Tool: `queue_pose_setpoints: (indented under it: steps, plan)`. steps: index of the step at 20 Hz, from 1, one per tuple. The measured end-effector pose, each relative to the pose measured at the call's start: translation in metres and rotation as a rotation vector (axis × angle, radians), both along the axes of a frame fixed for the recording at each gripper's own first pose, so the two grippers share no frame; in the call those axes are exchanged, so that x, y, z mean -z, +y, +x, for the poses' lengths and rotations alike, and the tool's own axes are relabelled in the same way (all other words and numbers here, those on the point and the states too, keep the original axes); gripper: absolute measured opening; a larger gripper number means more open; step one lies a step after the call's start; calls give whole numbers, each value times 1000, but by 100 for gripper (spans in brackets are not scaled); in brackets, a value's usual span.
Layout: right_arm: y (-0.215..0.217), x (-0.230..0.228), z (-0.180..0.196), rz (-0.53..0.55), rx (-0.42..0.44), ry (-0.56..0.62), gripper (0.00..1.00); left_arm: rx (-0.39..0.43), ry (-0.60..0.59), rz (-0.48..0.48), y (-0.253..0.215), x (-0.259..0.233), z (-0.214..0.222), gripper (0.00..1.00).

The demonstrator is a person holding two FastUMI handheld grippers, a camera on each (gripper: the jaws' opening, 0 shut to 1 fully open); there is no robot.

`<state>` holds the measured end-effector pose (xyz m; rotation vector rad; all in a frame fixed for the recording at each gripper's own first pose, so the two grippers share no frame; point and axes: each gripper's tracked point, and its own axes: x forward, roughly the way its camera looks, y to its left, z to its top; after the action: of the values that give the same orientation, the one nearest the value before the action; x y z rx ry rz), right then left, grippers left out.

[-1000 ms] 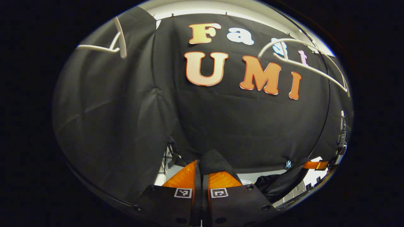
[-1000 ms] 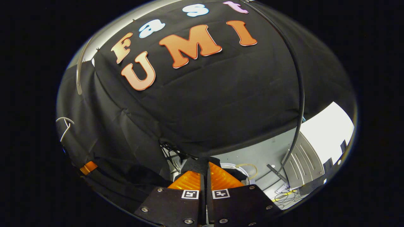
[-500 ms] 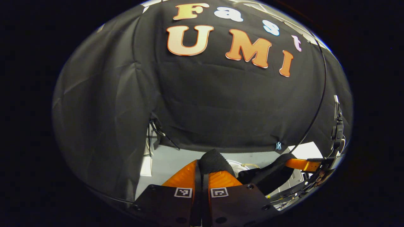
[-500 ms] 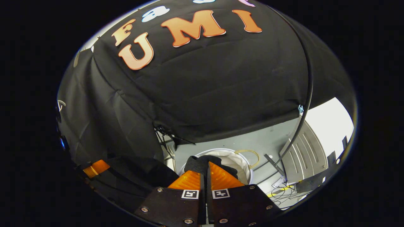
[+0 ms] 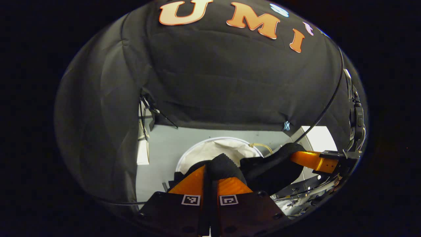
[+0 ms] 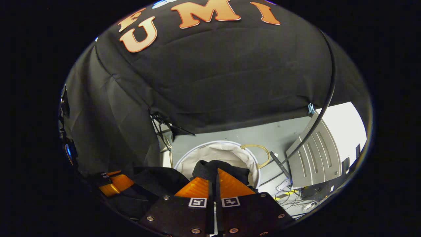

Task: Grasp the clothes on the hanger with both hands and then place them into the laundry hamper below.

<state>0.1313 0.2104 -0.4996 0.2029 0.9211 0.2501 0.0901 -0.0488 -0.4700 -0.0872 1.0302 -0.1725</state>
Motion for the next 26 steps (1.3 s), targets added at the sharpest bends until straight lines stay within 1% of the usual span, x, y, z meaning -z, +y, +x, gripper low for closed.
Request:
queue_pose_setpoints:
  steps: [4, 7, 10, 13, 14, 16, 17, 18, 19, 20, 21, 22, 25, 26]
  plan:
    - [3, 27, -6, -49, -18, 76, 4, 4, 106, 3, -8, 29, -9, 7]
    - [7, 41, -8, -62, -23, 119, 7, -16, 169, 12, -15, 43, -20, 7]
    - [4, 42, -9, -71, -34, 125, 11, -23, 210, 17, -15, 49, -23, 13]
    - [1, 45, -4, -83, -26, 117, 11, -29, 220, 15, -10, 51, -21, 29]
    - [-3, 44, -3, -91, -20, 119, 11, -35, 221, 7, -11, 51, -18, 51]
    - [-11, 41, -5, -99, -11, 122, 16, -43, 221, 7, -15, 50, -18, 75]
    - [-14, 39, -6, -102, -7, 121, 20, -49, 216, 12, -13, 49, -19, 88]
    - [-17, 37, -6, -106, -4, 117, 24, -53, 212, 16, -12, 46, -17, 86]
    - [-19, 33, -9, -109, -3, 111, 32, -59, 207, 17, -12, 43, -18, 92]
    - [-23, 32, -8, -113, -2, 103, 37, -59, 200, 21, -10, 39, -16, 95]
    - [-26, 26, -11, -117, -4, 97, 51, -59, 190, 28, -8, 35, -18, 98]
    - [-30, 21, -14, -123, -4, 93, 49, -60, 180, 38, -6, 31, -18, 98]
    - [-46, 2, -16, -142, 35, 60, 95, -63, 145, 64, -1, 14, -24, 98]
    - [-48, -6, -18, -131, 42, 51, 95, -66, 134, 66, 0, 7, -24, 98]
